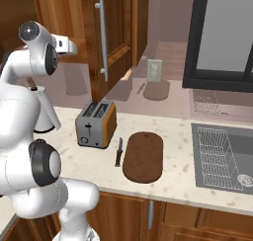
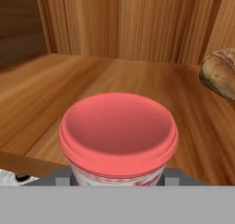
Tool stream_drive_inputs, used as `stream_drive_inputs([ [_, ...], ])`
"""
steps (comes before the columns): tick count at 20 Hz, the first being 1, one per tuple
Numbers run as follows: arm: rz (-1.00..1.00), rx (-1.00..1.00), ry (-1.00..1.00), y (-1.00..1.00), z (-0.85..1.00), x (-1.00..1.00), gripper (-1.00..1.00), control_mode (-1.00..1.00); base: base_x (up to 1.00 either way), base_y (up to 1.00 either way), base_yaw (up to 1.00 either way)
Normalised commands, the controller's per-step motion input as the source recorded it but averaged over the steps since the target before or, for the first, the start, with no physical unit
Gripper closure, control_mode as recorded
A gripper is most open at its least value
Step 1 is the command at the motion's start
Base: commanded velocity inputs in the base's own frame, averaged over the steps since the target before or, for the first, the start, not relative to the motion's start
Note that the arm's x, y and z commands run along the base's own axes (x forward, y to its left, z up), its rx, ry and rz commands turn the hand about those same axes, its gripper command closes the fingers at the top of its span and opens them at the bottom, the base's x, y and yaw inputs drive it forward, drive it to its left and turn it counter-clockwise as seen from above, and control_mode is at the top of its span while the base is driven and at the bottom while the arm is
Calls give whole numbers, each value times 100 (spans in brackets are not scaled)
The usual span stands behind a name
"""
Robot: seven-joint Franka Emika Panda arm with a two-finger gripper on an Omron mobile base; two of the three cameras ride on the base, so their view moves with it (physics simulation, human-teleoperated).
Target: Pick the bread, place it on the cutting board, pick the jam, place it on the counter, and close the cabinet.
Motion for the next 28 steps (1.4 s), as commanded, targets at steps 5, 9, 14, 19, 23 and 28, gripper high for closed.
stream_drive_inputs([
  [5, 0, 0, 2, -14, 0, -46, 100, -100, 0, 0, 0],
  [9, 0, 0, 6, -14, 0, -49, 100, -100, 0, 0, 0],
  [14, 0, 0, 7, -8, -3, -43, 100, -100, 0, 0, 0],
  [19, 0, 0, 6, -1, -18, -29, 100, -100, 0, 0, 0],
  [23, 0, 0, 3, -6, -33, -14, 100, -100, 0, 0, 0],
  [28, 1, -4, 1, -20, -49, -21, 100, -100, 0, 0, 0],
])
